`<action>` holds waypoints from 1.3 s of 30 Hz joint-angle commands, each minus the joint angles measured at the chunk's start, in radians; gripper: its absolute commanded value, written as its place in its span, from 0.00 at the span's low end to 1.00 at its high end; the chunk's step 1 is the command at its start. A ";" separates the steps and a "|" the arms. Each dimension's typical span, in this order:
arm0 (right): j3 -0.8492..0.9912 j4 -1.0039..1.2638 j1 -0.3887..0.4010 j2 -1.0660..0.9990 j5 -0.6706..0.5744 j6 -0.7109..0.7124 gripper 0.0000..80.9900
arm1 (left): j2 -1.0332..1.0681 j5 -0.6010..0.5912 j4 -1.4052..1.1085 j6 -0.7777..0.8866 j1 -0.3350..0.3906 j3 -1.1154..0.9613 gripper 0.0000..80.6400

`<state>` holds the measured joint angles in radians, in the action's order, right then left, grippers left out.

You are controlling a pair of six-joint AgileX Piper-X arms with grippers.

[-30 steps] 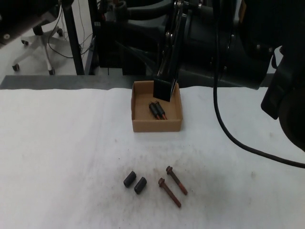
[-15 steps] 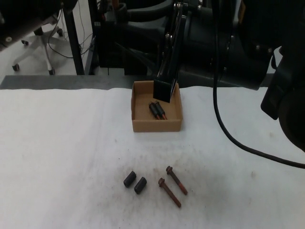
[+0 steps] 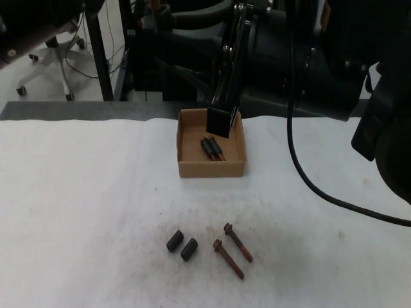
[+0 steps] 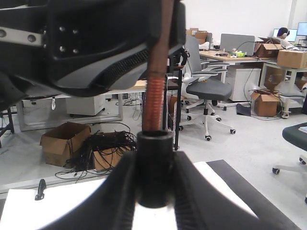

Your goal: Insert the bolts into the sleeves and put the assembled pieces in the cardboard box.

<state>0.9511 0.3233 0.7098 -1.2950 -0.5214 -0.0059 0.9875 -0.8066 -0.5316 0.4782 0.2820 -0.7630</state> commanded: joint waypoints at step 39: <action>0.012 0.019 -0.002 0.008 -0.009 -0.002 0.01 | 0.031 -0.048 -0.012 0.020 0.003 -0.008 0.05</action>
<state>0.9511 0.3247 0.7098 -1.2971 -0.5232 -0.0059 1.0196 -0.8444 -0.5316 0.5055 0.2820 -0.7665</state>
